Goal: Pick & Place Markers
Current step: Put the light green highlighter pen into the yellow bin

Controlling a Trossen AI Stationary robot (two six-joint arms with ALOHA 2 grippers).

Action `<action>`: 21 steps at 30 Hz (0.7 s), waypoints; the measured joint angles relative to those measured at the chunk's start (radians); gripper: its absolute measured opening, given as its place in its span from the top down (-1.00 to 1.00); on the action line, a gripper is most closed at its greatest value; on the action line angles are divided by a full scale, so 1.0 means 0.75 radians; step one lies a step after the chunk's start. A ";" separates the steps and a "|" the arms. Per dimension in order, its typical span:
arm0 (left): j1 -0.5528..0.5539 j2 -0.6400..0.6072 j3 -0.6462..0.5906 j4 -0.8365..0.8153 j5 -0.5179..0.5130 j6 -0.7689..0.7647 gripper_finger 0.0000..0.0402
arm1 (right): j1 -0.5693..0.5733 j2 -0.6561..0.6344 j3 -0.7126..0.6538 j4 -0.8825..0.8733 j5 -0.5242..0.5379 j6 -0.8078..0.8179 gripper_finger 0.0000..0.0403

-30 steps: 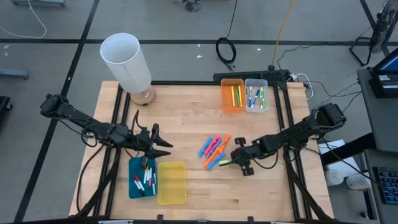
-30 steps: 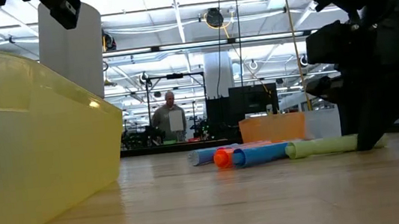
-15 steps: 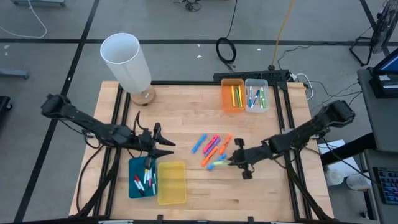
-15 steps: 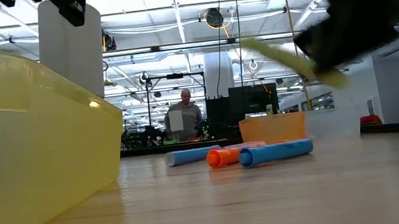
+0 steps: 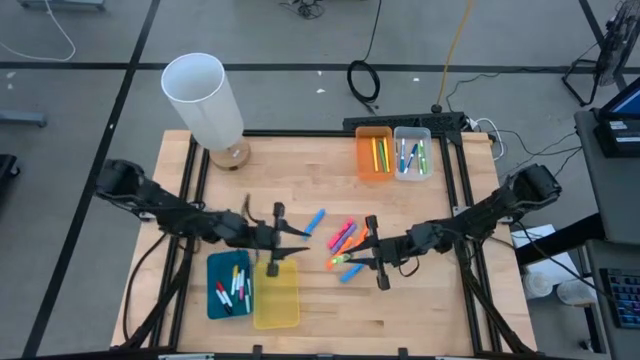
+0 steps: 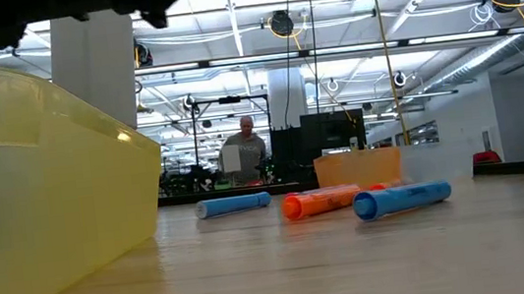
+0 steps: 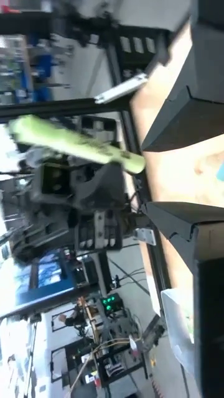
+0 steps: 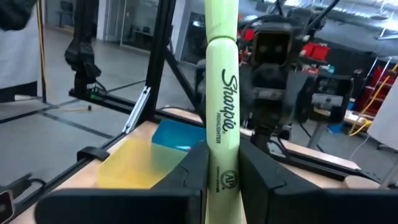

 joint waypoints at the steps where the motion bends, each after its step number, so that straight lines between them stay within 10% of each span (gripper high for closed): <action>1: -0.001 0.048 0.031 -0.001 0.002 0.035 0.28 | 0.000 0.015 0.000 0.026 0.002 0.000 0.77; 21: -0.036 0.359 0.453 -0.039 0.012 0.194 0.28 | -0.001 0.044 0.000 0.017 0.006 -0.005 0.77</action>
